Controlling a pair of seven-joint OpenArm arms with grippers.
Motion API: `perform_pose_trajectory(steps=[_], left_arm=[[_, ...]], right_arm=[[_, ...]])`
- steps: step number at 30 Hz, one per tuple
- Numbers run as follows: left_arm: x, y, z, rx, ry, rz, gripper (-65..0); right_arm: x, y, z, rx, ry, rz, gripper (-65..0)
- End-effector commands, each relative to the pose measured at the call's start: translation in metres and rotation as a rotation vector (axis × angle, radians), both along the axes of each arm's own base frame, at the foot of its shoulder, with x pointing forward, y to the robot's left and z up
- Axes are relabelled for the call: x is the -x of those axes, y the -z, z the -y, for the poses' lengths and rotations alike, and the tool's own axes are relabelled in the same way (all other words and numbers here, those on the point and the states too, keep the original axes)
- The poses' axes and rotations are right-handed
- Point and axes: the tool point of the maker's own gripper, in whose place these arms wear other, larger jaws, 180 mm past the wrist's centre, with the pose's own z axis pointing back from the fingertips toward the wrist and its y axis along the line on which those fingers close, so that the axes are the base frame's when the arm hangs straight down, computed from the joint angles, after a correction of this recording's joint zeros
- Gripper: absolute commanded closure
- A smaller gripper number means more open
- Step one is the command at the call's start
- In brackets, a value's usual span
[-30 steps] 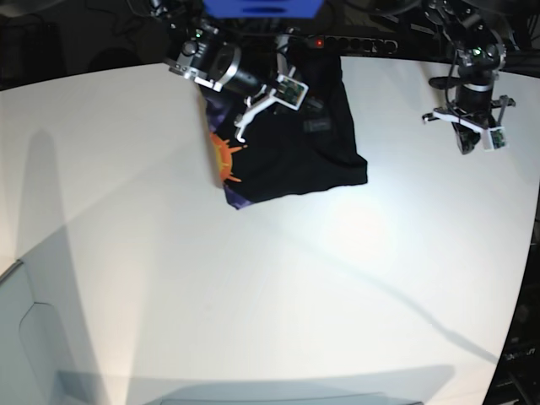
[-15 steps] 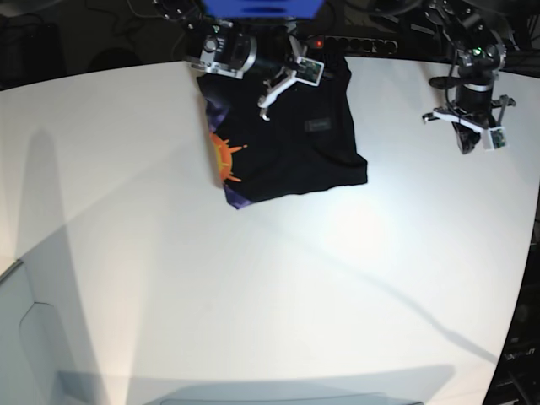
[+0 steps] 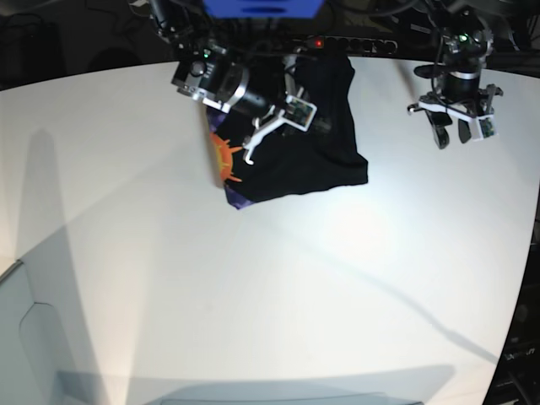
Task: Fold the T-shirt properly
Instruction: 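Lower the left gripper onto the bundle's other side and grasp it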
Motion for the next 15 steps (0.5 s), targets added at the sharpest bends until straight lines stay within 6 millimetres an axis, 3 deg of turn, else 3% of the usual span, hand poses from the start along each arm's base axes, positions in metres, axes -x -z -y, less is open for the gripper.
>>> perform_pose_trajectory(steps=[1, 6, 12, 15], left_arm=[[0.0, -0.006, 0.005, 0.002, 0.006, 0.026, -27.7], [0.009, 0.025, 0.036, 0.117, 0.032, -0.115, -27.7], [0.01, 0.029, 0.065, 0.34, 0.066, -0.129, -28.1], [0.018, 0.03, 0.07, 0.414, 0.07, -0.148, -38.2]], right_arm=[[-0.014, -0.016, 0.002, -0.047, 0.034, 0.038, 0.0], [-0.036, -0.015, 0.027, -0.028, 0.123, 0.051, 0.0], [-0.045, -0.012, 0.042, -0.01, 0.168, 0.052, 0.0], [-0.044, -0.011, 0.042, -0.008, 0.168, 0.05, 0.0]])
